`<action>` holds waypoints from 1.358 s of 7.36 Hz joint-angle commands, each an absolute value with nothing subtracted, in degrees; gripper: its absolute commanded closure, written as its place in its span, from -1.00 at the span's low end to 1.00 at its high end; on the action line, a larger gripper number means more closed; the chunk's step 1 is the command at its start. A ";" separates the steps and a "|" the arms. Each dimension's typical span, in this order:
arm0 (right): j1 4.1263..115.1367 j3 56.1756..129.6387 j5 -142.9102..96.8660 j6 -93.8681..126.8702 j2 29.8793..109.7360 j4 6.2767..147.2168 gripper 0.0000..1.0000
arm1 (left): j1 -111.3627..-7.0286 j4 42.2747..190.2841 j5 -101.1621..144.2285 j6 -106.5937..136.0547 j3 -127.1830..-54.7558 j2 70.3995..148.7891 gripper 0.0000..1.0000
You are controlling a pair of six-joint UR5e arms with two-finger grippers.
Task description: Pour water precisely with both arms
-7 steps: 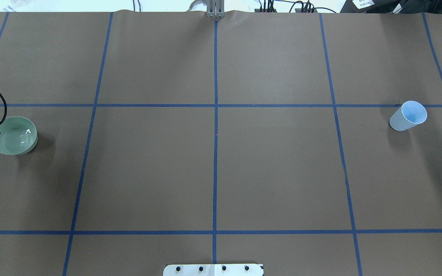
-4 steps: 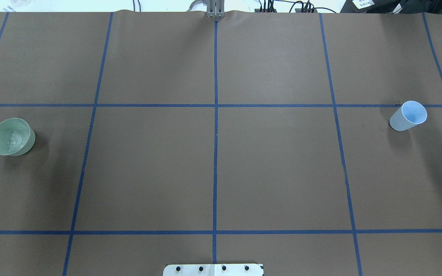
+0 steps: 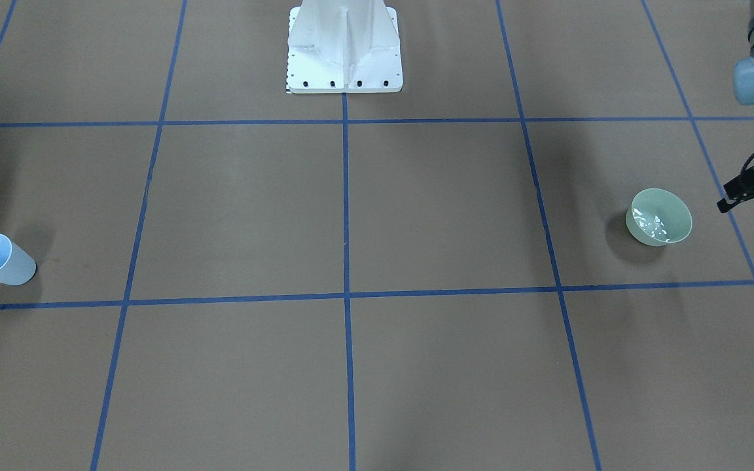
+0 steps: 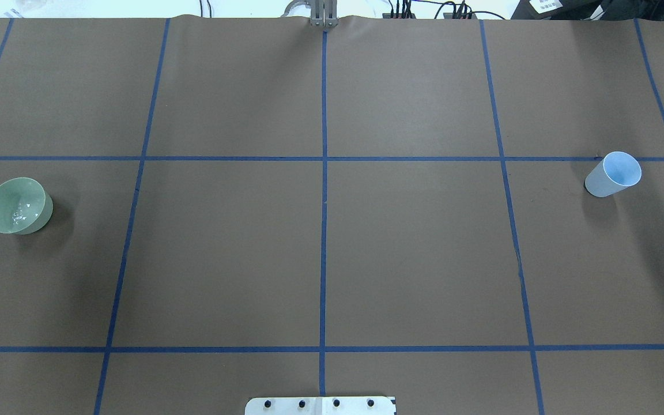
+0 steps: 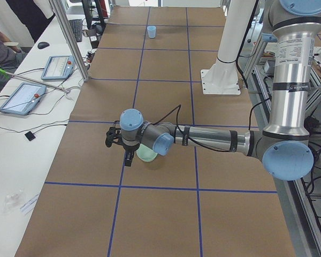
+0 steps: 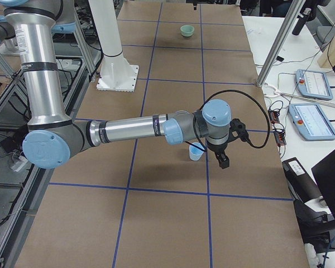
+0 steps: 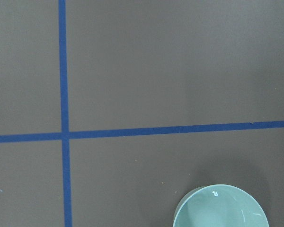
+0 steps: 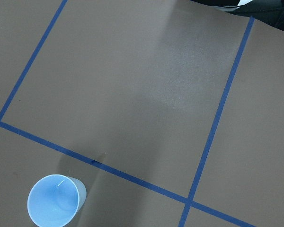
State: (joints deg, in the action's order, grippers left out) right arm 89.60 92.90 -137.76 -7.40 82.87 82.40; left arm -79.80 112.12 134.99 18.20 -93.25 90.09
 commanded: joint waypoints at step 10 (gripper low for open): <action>87.45 91.67 -136.67 -4.75 84.73 89.38 -1.00 | -87.63 84.81 138.25 5.10 -100.98 89.03 -1.00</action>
State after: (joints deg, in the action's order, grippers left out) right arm 87.46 91.84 -136.36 -5.03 84.89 89.38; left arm -87.44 84.85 137.95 5.15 -100.02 89.50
